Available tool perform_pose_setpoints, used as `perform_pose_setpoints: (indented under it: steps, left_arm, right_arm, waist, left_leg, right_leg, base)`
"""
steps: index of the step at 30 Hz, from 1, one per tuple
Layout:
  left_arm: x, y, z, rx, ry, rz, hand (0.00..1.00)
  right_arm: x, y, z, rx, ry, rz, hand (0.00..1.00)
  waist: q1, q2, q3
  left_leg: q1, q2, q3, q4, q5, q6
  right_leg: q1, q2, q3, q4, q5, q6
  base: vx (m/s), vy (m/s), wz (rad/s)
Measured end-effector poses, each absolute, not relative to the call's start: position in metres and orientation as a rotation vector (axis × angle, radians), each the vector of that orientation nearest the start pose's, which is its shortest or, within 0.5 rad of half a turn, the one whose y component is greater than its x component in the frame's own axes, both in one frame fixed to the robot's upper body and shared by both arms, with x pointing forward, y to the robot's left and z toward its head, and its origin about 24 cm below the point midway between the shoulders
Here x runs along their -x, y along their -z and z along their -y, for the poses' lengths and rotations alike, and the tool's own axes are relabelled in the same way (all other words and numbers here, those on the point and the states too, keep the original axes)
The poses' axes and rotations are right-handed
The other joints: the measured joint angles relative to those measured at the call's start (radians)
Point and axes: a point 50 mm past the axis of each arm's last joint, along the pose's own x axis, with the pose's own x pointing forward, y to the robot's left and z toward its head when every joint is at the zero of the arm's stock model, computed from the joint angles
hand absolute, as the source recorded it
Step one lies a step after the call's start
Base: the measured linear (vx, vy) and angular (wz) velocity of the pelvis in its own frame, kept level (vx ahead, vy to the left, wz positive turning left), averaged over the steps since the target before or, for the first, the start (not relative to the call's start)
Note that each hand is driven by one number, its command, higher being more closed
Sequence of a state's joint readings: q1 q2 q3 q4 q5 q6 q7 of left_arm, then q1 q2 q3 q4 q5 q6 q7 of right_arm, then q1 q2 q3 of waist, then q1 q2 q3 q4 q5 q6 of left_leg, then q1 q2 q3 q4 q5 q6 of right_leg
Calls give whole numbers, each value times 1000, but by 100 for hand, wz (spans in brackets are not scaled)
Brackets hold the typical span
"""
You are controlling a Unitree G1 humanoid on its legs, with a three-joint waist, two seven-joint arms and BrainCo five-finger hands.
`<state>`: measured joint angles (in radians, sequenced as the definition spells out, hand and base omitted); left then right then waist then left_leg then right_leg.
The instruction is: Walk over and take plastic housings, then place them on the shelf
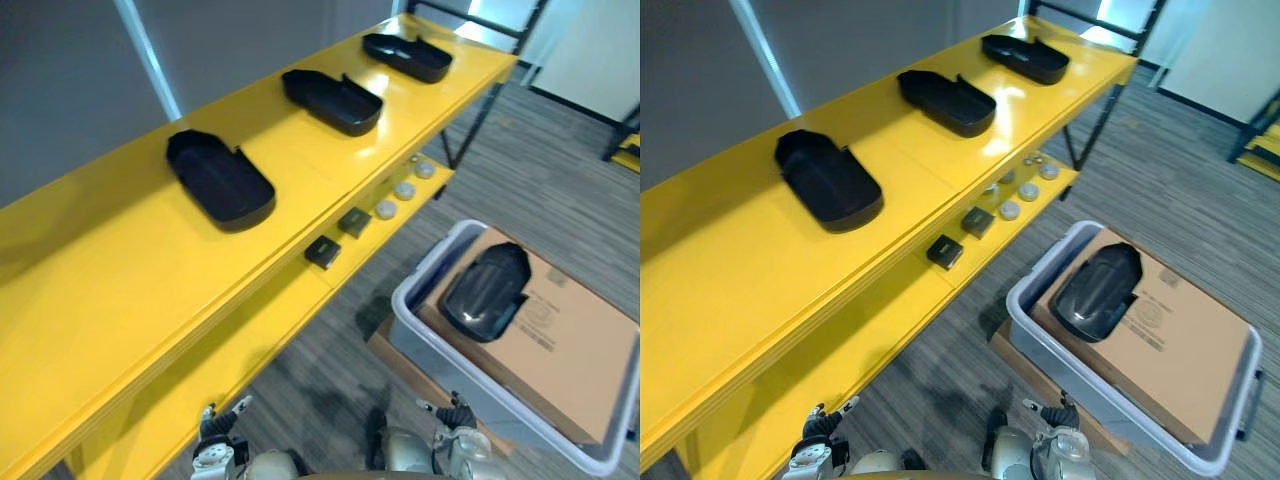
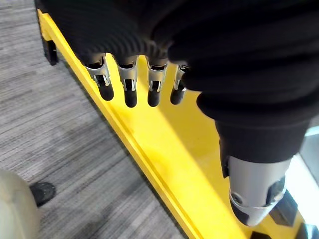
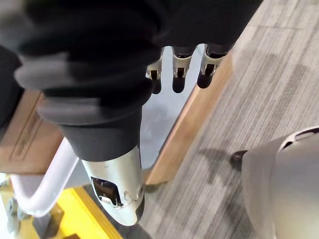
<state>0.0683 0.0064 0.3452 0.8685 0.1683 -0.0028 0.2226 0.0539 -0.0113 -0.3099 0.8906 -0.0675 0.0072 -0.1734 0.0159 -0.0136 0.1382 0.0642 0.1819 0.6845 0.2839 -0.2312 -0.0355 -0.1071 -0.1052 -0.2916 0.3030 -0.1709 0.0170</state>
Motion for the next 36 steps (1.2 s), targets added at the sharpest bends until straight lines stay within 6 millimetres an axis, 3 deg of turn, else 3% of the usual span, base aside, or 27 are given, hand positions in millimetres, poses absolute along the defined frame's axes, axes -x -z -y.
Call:
perform_pose_setpoints:
  steps: [1, 2, 5, 8, 9, 10, 11, 12, 13, 16, 17, 18, 22, 27, 31, 36]
  left_arm:
    - [-122, 142, -213, -119, -457, -961, 0]
    - [-121, 143, -211, -126, -444, -968, 0]
    - [-126, 143, -207, -142, -409, -966, 0]
    - [-130, 142, -206, -148, -394, -955, 0]
    - [-127, 143, -206, -147, -394, -963, 0]
    - [-122, 145, -206, -146, -397, -977, 0]
    - [-119, 146, -204, -144, -395, -984, 0]
    - [-113, 148, -201, -127, -398, -1000, 0]
    - [-113, 148, -201, -129, -398, -998, 0]
    - [-113, 147, -200, -125, -399, -995, 0]
    - [-112, 148, -197, -117, -395, -999, 0]
    - [-109, 150, -194, -96, -399, -1009, 0]
    - [-108, 150, -194, -90, -408, -1011, 0]
    - [-105, 151, -192, -86, -406, -1028, 0]
    - [-105, 152, -184, -64, -397, -1034, 0]
    - [-101, 153, -183, -50, -412, -1049, 0]
  right_arm:
    - [-128, 144, 216, 32, 444, -970, 0]
    - [-127, 144, 219, 43, 445, -982, 0]
    - [-114, 147, 229, 46, 488, -1014, 0]
    - [-104, 147, 238, 44, 529, -1029, 0]
    - [-105, 147, 241, 49, 531, -1027, 0]
    - [-107, 146, 240, 48, 530, -1022, 0]
    - [-111, 146, 238, 41, 526, -1012, 0]
    - [-111, 146, 238, 31, 536, -1011, 0]
    - [-107, 146, 239, 27, 553, -1018, 0]
    - [-105, 147, 234, 7, 561, -1015, 0]
    - [-105, 145, 234, 2, 570, -1000, 0]
    - [-105, 145, 233, -2, 574, -997, 0]
    - [-99, 149, 214, -86, 580, -1003, 0]
    - [-99, 149, 210, -124, 594, -998, 0]
    - [-93, 147, 220, -175, 679, -978, 0]
    - [-80, 143, 239, -232, 844, -946, 0]
  waist:
    - [0, 26, -1]
    - [-1, 33, -1]
    - [-9, 35, 0]
    - [-22, 31, 1]
    - [-26, 33, 6]
    - [-24, 30, 26]
    - [-21, 27, 31]
    - [-14, 34, 33]
    - [-3, 39, 34]
    - [0, 41, 33]
    - [-1, 54, 26]
    - [3, 70, 14]
    - [1, 29, -10]
    - [2, 40, -26]
    - [1, 65, -51]
    - [2, 63, -64]
  left_leg:
    - [6, 16, -8, -8, 10, -15]
    - [15, 21, -6, -12, 20, -26]
    - [60, 28, -20, -24, 48, -49]
    - [37, 85, -42, 139, 50, -52]
    - [-12, 123, -95, 290, 63, -30]
    - [-79, 136, -205, 442, 106, 43]
    - [-110, 125, -268, 487, 78, 34]
    - [-146, 81, -373, 492, 28, 2]
    - [-168, 41, -441, 452, 2, -2]
    - [-196, -24, -547, 302, -5, -14]
    - [-192, -46, -611, 196, 7, -25]
    - [-186, -45, -621, 147, -3, -31]
    - [-159, -77, -533, 143, -47, 6]
    - [-98, -95, -475, 98, -61, 17]
    - [-40, -97, -464, 46, -59, 17]
    - [19, -98, -466, -32, -30, 7]
  right_leg:
    - [12, 36, 34, -53, 37, -15]
    - [14, 51, 57, -68, 46, -20]
    - [53, 74, 89, -93, 52, -30]
    - [71, 93, 135, -93, 49, -36]
    - [76, 105, 164, -86, 42, -46]
    - [87, 110, 206, -72, 33, -58]
    - [86, 111, 236, -61, 22, -58]
    - [83, 111, 281, -43, 8, -64]
    - [86, 112, 321, -37, 4, -63]
    - [74, 112, 384, -9, -13, -42]
    - [61, 124, 413, 19, -32, -25]
    - [39, 138, 445, 65, -60, -8]
    - [38, 93, 500, 60, -73, 36]
    - [83, 66, 509, 8, -58, 63]
    - [125, 60, 482, -31, -40, 80]
    - [163, 59, 439, -58, -23, 66]
  base:
    - [65, -162, -101]
    - [77, -174, -98]
    - [56, -134, -42]
    - [15, -97, -46]
    - [0, -70, -81]
    - [-7, -50, -94]
    - [-17, 62, -114]
    - [-11, 103, -118]
    - [11, 155, -113]
    - [34, 161, -82]
    - [88, 265, -84]
    - [123, 325, -81]
    - [159, 226, -46]
    - [173, 135, -32]
    - [142, 44, -6]
    - [117, -9, 7]
